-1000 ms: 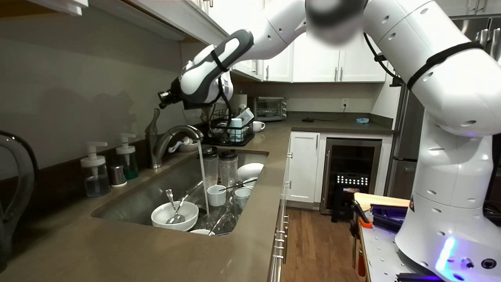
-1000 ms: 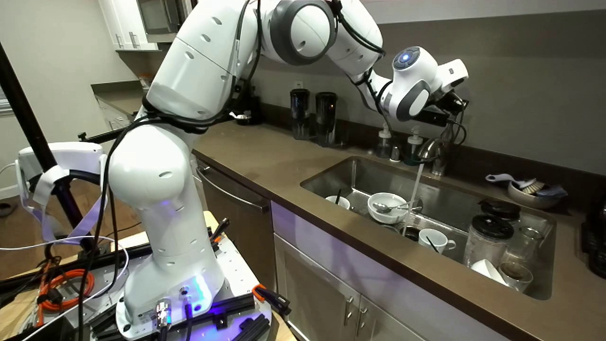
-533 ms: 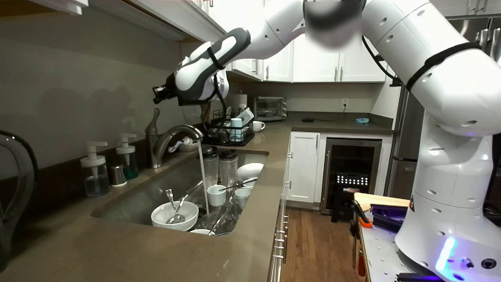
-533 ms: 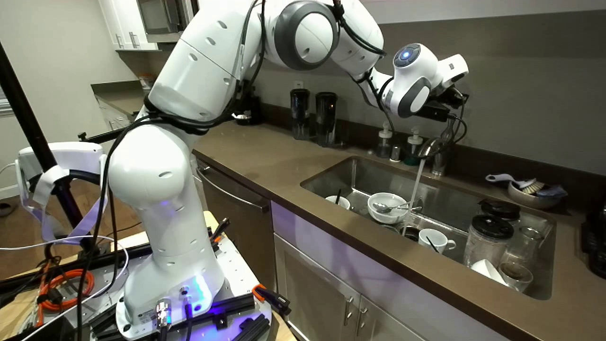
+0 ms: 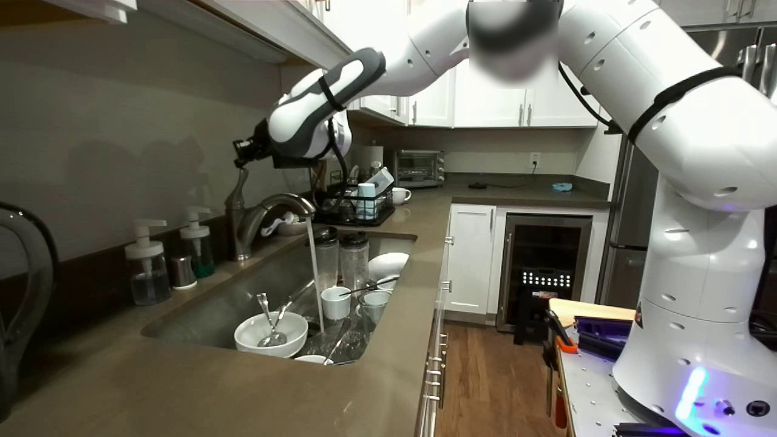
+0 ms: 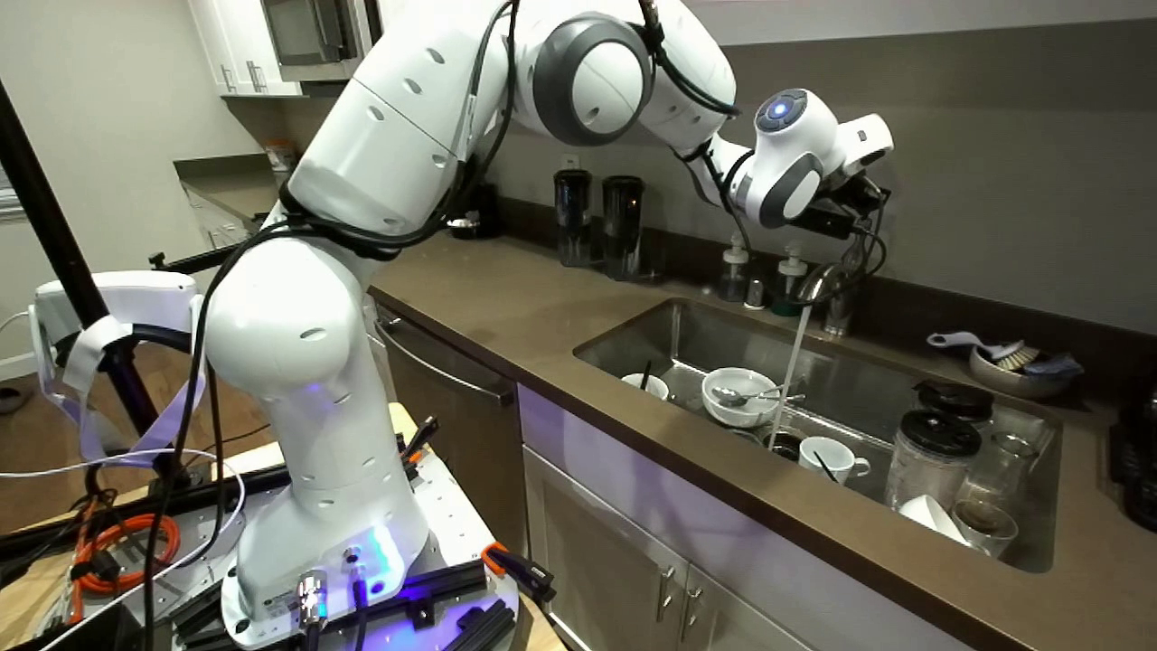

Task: Close the tap

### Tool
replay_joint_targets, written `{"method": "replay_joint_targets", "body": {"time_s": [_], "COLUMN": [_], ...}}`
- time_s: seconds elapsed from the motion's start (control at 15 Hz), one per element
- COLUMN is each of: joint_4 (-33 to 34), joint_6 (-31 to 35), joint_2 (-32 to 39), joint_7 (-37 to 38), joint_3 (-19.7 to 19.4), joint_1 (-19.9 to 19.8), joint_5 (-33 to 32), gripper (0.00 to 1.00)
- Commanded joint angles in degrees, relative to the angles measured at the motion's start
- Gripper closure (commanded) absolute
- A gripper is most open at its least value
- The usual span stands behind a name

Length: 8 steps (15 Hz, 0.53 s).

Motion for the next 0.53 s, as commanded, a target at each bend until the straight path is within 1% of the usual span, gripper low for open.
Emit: {"method": "replay_joint_targets", "body": {"time_s": [0.0,0.47], "joint_4": [0.31,-1.43], "joint_6": [-2.74,-4.64], "joint_2": [-0.47,-2.13], "joint_7": [0.45,0.96], "joint_3": [0.31,-1.49], "joint_1": [-0.41,0.48], "joint_5": [0.49,0.49], "gripper": [0.97,0.96]}}
